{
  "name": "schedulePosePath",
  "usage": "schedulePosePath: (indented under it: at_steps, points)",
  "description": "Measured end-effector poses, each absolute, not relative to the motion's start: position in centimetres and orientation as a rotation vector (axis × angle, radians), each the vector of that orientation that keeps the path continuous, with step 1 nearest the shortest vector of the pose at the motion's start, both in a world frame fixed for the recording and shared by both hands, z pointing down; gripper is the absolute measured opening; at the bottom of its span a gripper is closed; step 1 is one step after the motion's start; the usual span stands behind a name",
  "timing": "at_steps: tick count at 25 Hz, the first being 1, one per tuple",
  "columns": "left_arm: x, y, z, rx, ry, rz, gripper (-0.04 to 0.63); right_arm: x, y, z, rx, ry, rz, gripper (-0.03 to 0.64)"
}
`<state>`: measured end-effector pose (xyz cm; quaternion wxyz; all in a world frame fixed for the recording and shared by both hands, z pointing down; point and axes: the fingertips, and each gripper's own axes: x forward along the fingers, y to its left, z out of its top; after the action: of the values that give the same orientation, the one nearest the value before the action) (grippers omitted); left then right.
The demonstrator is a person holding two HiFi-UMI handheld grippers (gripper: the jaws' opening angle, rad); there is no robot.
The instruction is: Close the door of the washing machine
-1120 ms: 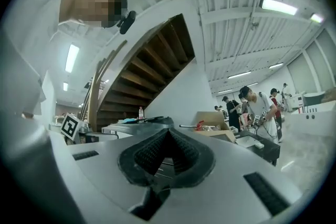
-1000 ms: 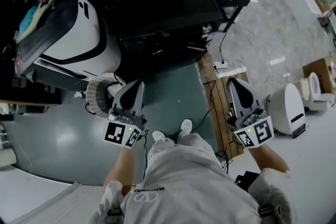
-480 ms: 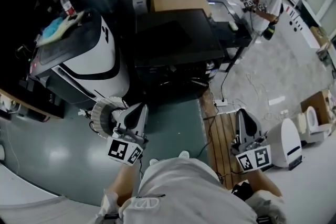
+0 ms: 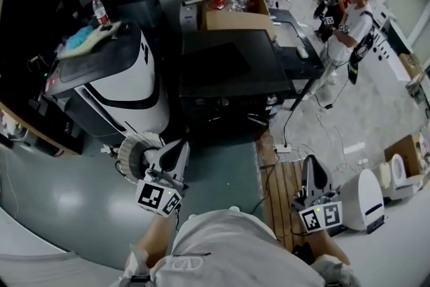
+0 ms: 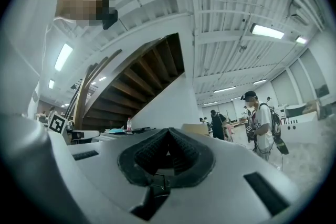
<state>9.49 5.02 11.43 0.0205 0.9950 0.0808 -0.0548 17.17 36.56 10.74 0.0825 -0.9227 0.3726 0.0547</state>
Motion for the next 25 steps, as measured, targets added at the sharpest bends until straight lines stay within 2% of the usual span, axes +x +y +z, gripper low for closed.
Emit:
schedulePosePath:
  at_steps: [25]
  points:
    - [9.8,3.3,12.8,3.072,0.232,-0.123,0.003,18.0,37.1,11.5,-2.874,1.052,0.145,0.009]
